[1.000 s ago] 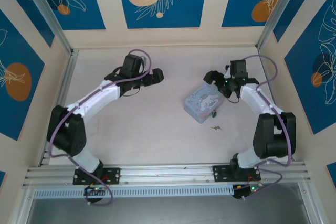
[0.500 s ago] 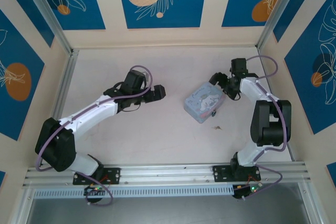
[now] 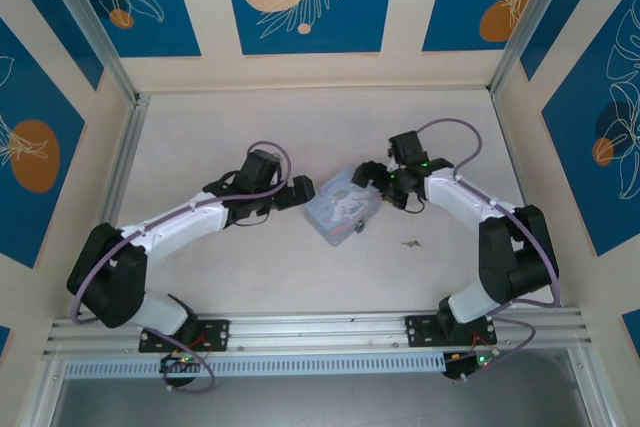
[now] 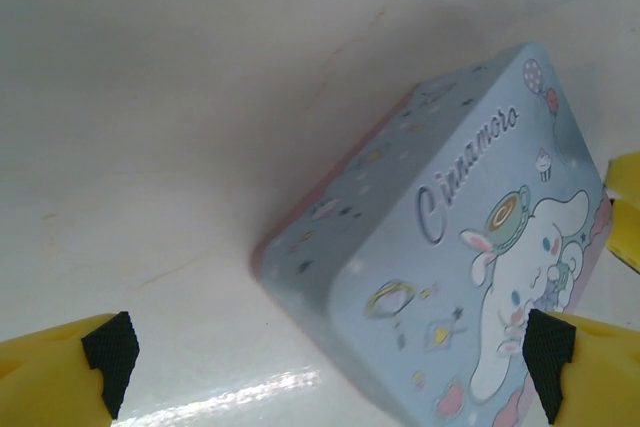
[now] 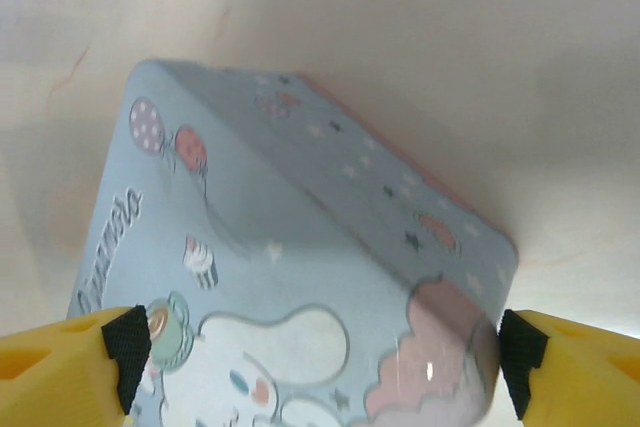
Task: Unlock the padlock with the key
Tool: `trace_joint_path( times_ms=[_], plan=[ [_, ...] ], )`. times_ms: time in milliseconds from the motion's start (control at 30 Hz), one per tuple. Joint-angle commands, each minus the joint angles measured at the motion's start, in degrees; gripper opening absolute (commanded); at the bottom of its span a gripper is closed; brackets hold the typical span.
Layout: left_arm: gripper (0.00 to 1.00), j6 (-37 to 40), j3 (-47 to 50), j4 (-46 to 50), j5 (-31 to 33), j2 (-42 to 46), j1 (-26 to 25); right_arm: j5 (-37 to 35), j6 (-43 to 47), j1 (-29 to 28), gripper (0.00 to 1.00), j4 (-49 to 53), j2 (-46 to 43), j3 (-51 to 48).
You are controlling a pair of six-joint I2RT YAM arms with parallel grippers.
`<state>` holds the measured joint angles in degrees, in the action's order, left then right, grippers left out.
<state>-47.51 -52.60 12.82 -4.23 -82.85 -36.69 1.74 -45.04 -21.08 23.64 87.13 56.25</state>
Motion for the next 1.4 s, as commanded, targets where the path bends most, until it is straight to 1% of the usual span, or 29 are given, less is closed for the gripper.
trace_joint_path(
  times_ms=[0,67,167,300,433,500,667,767,867,1000,1200,1367],
  plan=[
    [1.0,0.7,0.8,1.5,4.5,3.4,-0.6,1.0,-3.4,-3.3,0.93,0.7,-0.4,3.6],
    [1.0,0.4,2.3,2.7,6.4,5.7,-0.7,-0.2,-3.4,-3.5,0.93,1.4,-0.5,3.8],
    [1.0,-1.9,5.6,3.5,7.7,10.3,-0.6,-1.6,-2.6,-3.1,0.93,2.2,-0.4,3.8],
    [1.0,-6.5,10.4,2.8,6.7,16.1,-1.1,-1.8,-1.9,-2.2,0.93,0.7,0.0,3.1],
    [1.0,-11.0,13.8,1.4,5.3,18.6,-3.9,0.7,-0.7,-0.7,0.93,-3.7,1.3,3.1],
    [1.0,-13.1,15.3,-1.0,5.0,18.4,-6.3,2.3,-0.1,0.0,0.93,-5.0,2.7,4.1],
    [1.0,-16.1,15.7,-7.3,5.4,13.7,-10.8,5.7,-0.5,0.4,0.92,-6.3,5.7,6.3],
    [1.0,-16.5,14.7,-10.4,5.2,10.3,-11.2,7.0,-1.5,0.1,0.92,-7.1,6.3,6.1],
    [1.0,-15.4,12.9,-11.6,6.3,7.6,-11.0,7.8,-2.2,-0.4,0.92,-8.1,6.0,4.9],
    [1.0,-13.5,9.6,-12.7,6.0,3.1,-9.4,8.9,-4.2,-1.4,0.91,-8.9,4.9,2.6],
    [1.0,-11.8,5.9,-16.4,2.4,-3.0,-5.1,9.0,-6.3,-3.6,0.9,-9.3,3.4,-0.4],
    [1.0,-8.9,1.3,-15.5,0.7,-6.5,-1.3,7.2,-10.1,-5.3,0.88,-9.9,2.8,-2.0]
  ],
)
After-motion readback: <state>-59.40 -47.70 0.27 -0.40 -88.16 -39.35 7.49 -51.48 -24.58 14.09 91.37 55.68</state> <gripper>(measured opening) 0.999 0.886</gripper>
